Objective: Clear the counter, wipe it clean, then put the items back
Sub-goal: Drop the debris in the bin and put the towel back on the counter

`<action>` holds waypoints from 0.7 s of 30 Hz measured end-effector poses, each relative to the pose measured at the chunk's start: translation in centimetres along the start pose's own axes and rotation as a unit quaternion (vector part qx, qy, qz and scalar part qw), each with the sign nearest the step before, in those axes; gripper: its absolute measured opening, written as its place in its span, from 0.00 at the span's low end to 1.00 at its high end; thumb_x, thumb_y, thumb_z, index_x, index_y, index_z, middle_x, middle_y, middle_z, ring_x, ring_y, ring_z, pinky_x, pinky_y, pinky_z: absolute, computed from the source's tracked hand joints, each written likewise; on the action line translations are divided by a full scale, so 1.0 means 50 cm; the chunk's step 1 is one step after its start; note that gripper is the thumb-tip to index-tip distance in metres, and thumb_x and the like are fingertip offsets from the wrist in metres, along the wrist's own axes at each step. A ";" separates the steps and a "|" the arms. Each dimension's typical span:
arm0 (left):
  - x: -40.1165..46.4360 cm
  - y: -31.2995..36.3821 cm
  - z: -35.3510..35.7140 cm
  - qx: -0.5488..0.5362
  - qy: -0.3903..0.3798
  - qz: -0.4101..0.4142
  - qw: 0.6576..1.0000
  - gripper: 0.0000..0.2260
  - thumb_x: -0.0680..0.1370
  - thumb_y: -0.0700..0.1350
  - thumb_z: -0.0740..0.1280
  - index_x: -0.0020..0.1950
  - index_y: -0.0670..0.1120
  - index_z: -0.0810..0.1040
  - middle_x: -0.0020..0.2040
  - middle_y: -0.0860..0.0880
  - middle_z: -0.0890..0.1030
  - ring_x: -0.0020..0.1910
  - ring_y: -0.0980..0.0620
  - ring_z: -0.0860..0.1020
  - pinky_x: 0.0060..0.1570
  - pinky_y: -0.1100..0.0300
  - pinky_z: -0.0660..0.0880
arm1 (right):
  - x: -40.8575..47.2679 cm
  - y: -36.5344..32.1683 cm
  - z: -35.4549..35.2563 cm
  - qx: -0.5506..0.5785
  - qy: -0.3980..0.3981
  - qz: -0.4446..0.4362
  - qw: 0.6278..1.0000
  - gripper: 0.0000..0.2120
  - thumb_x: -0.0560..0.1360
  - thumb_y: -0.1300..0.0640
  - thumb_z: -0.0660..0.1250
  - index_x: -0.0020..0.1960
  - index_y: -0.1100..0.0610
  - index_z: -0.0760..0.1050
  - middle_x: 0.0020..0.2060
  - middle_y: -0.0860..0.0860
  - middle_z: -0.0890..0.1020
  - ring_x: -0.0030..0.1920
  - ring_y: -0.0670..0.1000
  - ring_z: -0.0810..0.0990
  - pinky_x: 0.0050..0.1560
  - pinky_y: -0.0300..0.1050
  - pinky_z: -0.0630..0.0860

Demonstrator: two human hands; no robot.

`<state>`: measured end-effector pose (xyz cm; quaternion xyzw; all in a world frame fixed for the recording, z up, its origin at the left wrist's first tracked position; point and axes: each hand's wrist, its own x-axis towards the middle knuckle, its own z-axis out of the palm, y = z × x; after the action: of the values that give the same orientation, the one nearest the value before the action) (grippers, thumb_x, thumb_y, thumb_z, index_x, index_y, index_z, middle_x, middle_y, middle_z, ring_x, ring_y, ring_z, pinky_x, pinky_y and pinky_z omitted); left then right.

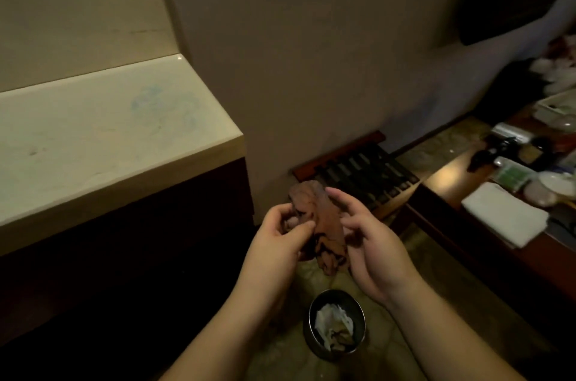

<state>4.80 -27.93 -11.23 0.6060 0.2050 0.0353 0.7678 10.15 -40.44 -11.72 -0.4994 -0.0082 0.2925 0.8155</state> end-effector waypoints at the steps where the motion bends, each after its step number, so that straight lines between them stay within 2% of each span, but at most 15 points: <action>1: 0.009 -0.006 0.011 0.007 0.004 0.003 1.000 0.11 0.78 0.40 0.68 0.58 0.50 0.75 0.46 0.52 0.84 0.44 0.54 0.84 0.35 0.64 0.77 | 0.000 0.001 -0.018 -0.008 0.009 -0.006 1.000 0.20 0.78 0.67 0.53 0.63 0.51 0.74 0.58 0.57 0.81 0.58 0.56 0.81 0.53 0.50 0.77; 5: 0.053 -0.033 0.066 0.066 0.008 0.028 0.997 0.16 0.76 0.43 0.71 0.57 0.59 0.72 0.53 0.52 0.80 0.47 0.56 0.83 0.45 0.58 0.81 | 0.008 -0.010 -0.081 -0.045 0.055 -0.025 0.997 0.21 0.77 0.71 0.60 0.64 0.52 0.73 0.57 0.54 0.81 0.56 0.52 0.82 0.53 0.48 0.78; 9: 0.102 -0.046 0.137 0.057 -0.007 0.031 0.998 0.11 0.78 0.46 0.68 0.56 0.61 0.75 0.55 0.55 0.79 0.46 0.59 0.82 0.36 0.65 0.76 | 0.035 -0.050 -0.159 -0.055 0.110 -0.044 0.991 0.20 0.75 0.69 0.65 0.63 0.52 0.74 0.58 0.52 0.80 0.56 0.47 0.81 0.56 0.47 0.79; 11: 0.131 -0.053 0.171 0.052 -0.032 0.019 0.998 0.10 0.77 0.49 0.68 0.56 0.62 0.76 0.55 0.56 0.78 0.45 0.60 0.82 0.36 0.67 0.75 | 0.061 -0.069 -0.205 -0.055 0.127 -0.044 0.989 0.20 0.75 0.69 0.66 0.61 0.50 0.75 0.58 0.51 0.79 0.55 0.47 0.82 0.56 0.47 0.79; 14: 0.182 -0.065 0.223 0.131 -0.100 0.002 0.986 0.16 0.69 0.57 0.74 0.55 0.65 0.77 0.59 0.55 0.78 0.52 0.57 0.81 0.45 0.62 0.78 | 0.111 -0.095 -0.273 -0.055 0.125 -0.026 0.990 0.19 0.74 0.68 0.67 0.60 0.50 0.76 0.57 0.51 0.79 0.56 0.48 0.81 0.58 0.49 0.78; 17: 0.245 -0.089 0.276 0.197 -0.104 -0.034 0.974 0.24 0.70 0.49 0.76 0.63 0.59 0.73 0.62 0.55 0.75 0.56 0.57 0.79 0.54 0.59 0.79 | 0.175 -0.119 -0.338 -0.043 0.110 0.003 0.993 0.20 0.74 0.70 0.65 0.60 0.50 0.76 0.57 0.50 0.79 0.57 0.48 0.81 0.58 0.50 0.78; 19: 0.292 -0.110 0.312 0.210 -0.073 -0.035 0.974 0.24 0.71 0.44 0.75 0.63 0.58 0.72 0.59 0.56 0.76 0.54 0.60 0.79 0.51 0.62 0.79 | 0.221 -0.128 -0.386 -0.044 0.095 0.026 0.994 0.21 0.74 0.71 0.64 0.60 0.50 0.76 0.58 0.51 0.79 0.58 0.48 0.80 0.57 0.48 0.78; 21: 0.345 -0.138 0.340 0.190 -0.039 -0.044 0.980 0.20 0.73 0.38 0.72 0.58 0.58 0.73 0.55 0.55 0.79 0.50 0.59 0.80 0.48 0.61 0.79 | 0.268 -0.127 -0.433 -0.036 0.089 0.051 0.994 0.21 0.74 0.71 0.64 0.60 0.49 0.75 0.59 0.51 0.78 0.58 0.49 0.80 0.57 0.47 0.78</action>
<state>25.31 -40.11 -19.37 0.7322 0.2046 -0.0621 0.6467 30.85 -53.59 -21.09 -0.5527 0.0793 0.2870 0.7784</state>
